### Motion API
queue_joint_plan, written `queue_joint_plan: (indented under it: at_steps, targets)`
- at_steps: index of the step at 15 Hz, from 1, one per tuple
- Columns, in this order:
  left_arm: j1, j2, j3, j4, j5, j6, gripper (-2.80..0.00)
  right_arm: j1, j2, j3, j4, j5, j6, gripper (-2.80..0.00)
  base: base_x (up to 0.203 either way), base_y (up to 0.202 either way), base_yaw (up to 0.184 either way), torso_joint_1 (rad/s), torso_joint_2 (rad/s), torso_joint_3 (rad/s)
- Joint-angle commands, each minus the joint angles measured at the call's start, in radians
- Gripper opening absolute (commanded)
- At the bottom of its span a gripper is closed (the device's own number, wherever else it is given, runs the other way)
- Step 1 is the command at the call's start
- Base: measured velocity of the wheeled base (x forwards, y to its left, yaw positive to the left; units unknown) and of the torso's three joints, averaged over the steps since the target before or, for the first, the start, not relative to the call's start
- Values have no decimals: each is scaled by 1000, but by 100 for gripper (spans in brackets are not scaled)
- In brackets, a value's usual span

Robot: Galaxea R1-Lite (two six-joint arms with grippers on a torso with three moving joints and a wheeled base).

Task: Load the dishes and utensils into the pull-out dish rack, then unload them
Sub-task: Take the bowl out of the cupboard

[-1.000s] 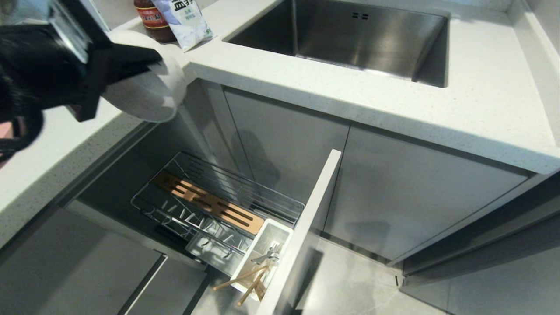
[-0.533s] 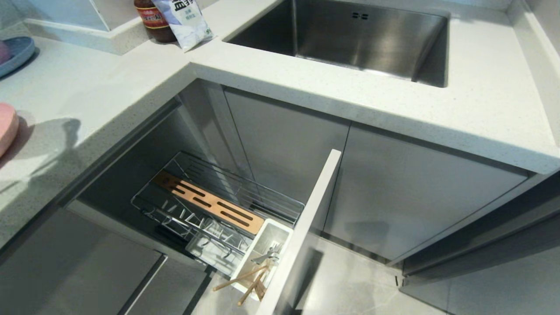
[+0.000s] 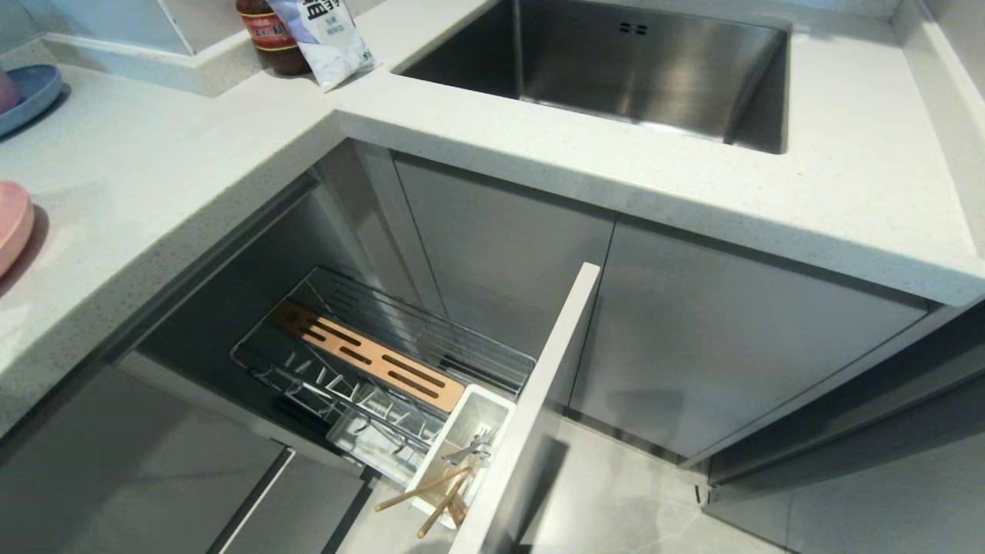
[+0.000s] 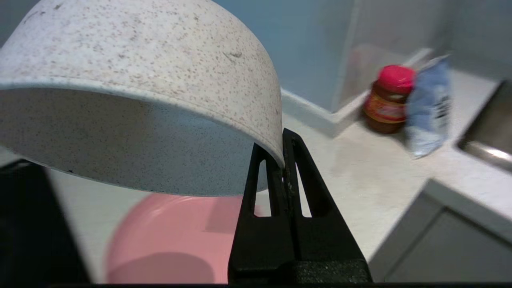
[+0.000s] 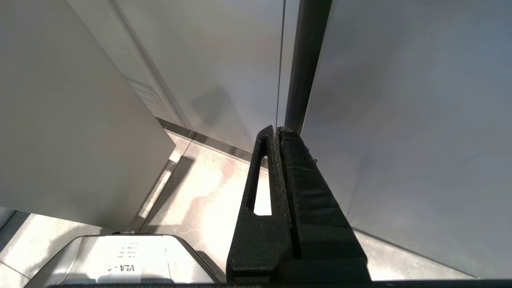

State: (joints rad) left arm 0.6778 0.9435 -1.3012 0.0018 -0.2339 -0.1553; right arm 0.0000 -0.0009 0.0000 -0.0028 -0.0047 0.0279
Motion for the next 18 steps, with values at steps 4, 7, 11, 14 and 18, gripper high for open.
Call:
queue_joint_plan:
  at_steps: [4, 7, 11, 14, 18]
  targets:
    - [332, 7, -110, 186, -270, 7, -280, 0, -2, 2, 0, 0, 0, -280, 0, 0, 0, 0, 0, 0]
    - [352, 110, -339, 570, -270, 69, -280, 0, -2, 2, 0, 0, 0, -280, 0, 0, 0, 0, 0, 0]
    - [363, 257, -499, 887, -122, 288, -280, 0, -2, 2, 0, 0, 1, -280, 0, 0, 0, 0, 0, 0]
    - [366, 336, -616, 1062, -105, 374, -280, 0, -2, 2, 0, 0, 1, -280, 0, 0, 0, 0, 0, 0]
    - [333, 381, -632, 1092, -116, 435, -280, 0, -2, 0, 0, 0, 0, -280, 0, 0, 0, 0, 0, 0]
